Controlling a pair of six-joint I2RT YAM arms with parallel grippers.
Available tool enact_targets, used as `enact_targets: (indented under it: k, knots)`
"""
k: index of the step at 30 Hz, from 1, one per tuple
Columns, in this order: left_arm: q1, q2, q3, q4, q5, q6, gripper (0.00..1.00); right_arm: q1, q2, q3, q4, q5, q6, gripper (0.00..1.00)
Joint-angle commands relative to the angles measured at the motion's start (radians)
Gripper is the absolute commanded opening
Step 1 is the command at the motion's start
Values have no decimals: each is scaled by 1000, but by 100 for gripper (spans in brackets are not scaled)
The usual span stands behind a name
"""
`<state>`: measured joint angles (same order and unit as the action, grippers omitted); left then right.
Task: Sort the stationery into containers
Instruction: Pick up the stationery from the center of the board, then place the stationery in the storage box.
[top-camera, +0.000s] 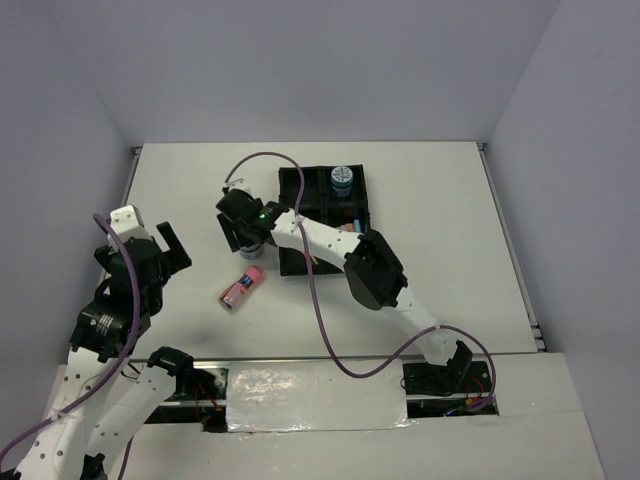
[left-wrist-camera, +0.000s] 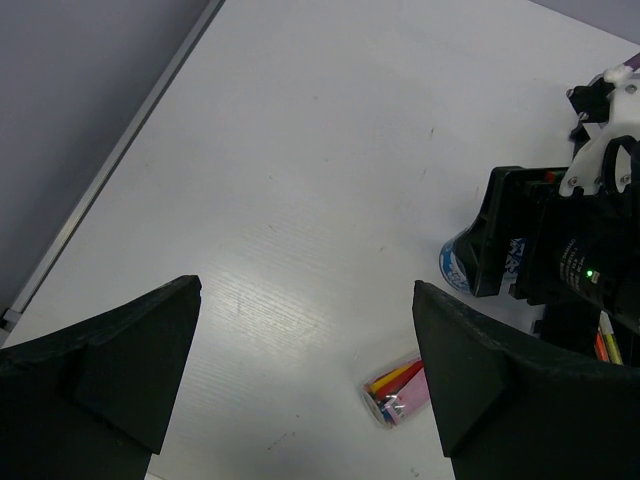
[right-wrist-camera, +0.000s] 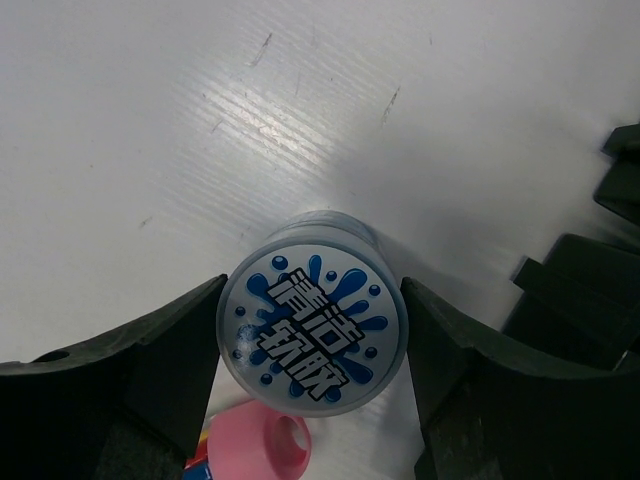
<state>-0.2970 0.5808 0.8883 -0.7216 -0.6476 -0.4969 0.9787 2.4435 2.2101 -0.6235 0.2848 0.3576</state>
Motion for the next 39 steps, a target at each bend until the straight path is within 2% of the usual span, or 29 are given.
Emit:
enact_targets:
  k: [1, 3, 4, 5, 6, 9, 11, 13, 20, 26, 30, 39]
  knots:
    - [4, -12, 3, 54, 11, 26, 99, 25, -50, -50, -10, 8, -8, 74]
    - [6, -10, 3, 57, 14, 26, 99, 26, -67, -64, -2, 19, -12, 74]
    - [4, -7, 3, 56, 17, 27, 99, 28, -70, -69, -1, 16, -14, 70]
    - [4, -9, 3, 59, 19, 29, 99, 28, -78, -72, 2, 19, -14, 62]
    - [4, -9, 3, 59, 19, 27, 99, 28, -86, -79, 11, 17, -19, 49]
    - [4, -12, 3, 59, 22, 29, 99, 31, -129, -101, 60, -21, -43, 32]
    - [4, -13, 1, 60, 22, 31, 99, 35, -164, -119, 119, -47, -77, 27]
    - [4, -18, -2, 70, 40, 37, 99, 34, -230, -130, 169, -75, -95, 0]
    - [4, -13, -2, 73, 46, 38, 99, -17, -397, -110, 166, 1, -192, 0]
    - [4, -16, -3, 74, 52, 40, 99, -242, -524, -263, 174, 50, -210, 0]
    - [4, -12, -3, 74, 55, 41, 99, -375, -554, -343, 185, 36, -244, 0]
    - [2, -9, -6, 85, 75, 50, 99, -495, -480, -377, 211, 45, -313, 0]
